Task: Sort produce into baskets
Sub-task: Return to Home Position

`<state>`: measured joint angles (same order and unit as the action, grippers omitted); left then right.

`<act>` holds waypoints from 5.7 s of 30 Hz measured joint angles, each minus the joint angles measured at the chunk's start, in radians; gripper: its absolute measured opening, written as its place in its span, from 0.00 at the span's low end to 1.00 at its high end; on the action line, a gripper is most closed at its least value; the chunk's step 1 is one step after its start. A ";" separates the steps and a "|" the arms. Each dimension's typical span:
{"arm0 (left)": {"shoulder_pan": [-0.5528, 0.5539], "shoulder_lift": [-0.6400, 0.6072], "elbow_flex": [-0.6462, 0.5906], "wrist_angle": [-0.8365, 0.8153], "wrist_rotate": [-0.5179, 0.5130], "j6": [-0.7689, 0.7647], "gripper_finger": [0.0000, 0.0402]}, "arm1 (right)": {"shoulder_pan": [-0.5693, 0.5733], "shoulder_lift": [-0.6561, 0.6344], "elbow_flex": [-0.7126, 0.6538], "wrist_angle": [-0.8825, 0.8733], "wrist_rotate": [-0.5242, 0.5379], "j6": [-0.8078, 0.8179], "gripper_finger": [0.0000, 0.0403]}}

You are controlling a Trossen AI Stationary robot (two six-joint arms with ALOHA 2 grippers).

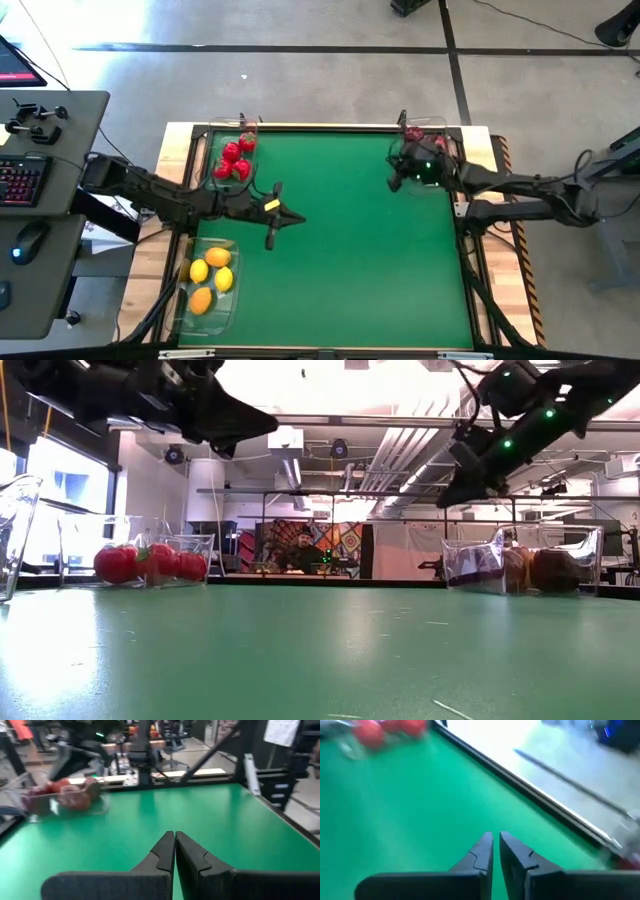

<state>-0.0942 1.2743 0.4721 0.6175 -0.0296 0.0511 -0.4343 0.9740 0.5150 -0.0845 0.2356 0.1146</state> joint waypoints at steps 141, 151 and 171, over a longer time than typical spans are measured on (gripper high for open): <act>0.241 -1.215 -0.455 -0.593 -0.130 -0.048 0.00 | 0.127 -0.940 -0.506 0.143 0.075 -0.247 0.00; 0.241 -1.215 -0.455 -0.593 -0.130 -0.048 0.00 | 0.127 -0.940 -0.506 0.143 0.075 -0.247 0.00; 0.241 -1.215 -0.455 -0.593 -0.130 -0.048 0.00 | 0.127 -0.940 -0.506 0.143 0.075 -0.247 0.00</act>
<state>0.1467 0.0589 0.0166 0.0242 -0.1599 0.0032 -0.3073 0.0338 0.0093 0.0582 0.3103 -0.1322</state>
